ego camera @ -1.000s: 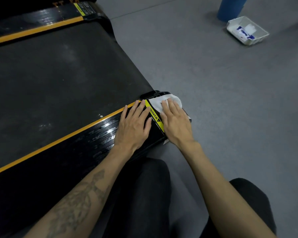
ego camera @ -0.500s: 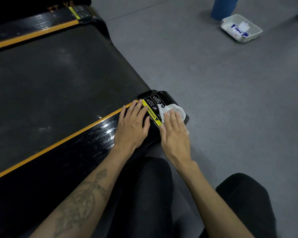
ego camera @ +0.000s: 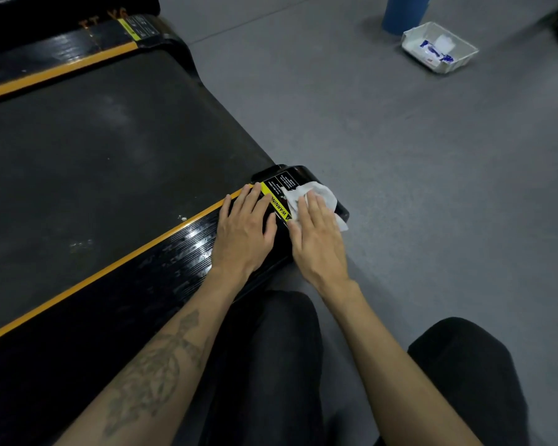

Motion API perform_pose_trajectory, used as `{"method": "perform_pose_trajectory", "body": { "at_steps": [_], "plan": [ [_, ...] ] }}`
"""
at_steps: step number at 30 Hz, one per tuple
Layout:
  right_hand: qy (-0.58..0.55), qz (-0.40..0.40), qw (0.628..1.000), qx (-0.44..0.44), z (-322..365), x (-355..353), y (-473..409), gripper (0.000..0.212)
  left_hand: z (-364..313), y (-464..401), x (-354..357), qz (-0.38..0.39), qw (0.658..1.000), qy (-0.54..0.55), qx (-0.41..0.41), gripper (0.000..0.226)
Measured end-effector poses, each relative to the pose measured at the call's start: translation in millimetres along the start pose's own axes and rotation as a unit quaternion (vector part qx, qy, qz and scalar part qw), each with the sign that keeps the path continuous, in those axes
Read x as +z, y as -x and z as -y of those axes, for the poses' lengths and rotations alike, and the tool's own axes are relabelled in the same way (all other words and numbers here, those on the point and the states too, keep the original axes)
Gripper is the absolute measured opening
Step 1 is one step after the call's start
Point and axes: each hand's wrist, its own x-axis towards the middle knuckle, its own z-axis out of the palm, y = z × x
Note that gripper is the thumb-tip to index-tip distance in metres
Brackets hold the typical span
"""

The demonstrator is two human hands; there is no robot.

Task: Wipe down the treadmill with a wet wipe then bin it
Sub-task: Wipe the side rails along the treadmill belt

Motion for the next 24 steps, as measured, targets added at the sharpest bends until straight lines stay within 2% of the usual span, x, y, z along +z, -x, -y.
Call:
{"method": "perform_pose_trajectory", "body": {
  "at_steps": [5, 15, 18, 24],
  "plan": [
    [-0.086, -0.015, 0.994, 0.059, 9.7, 3.5, 26.9, 0.067, 0.2, -0.6, -1.2, -0.005, 1.0, 0.0, 0.003, 0.045],
    [-0.199, -0.025, 0.975, 0.093, 24.6, 8.8, 26.1, 0.071, -0.9, -0.5, -1.5, -0.008, 1.0, -0.002, 0.003, 0.047],
    [-0.206, -0.004, 0.975, 0.084, 40.2, 16.6, 42.0, 0.072, -0.6, -0.9, -1.4, -0.001, 1.0, -0.002, 0.001, 0.049],
    [-0.215, -0.022, 0.97, 0.115, 29.2, 4.8, 22.2, 0.066, -2.2, 0.8, -0.7, -0.008, 1.0, 0.001, 0.004, 0.049]
  ]
}}
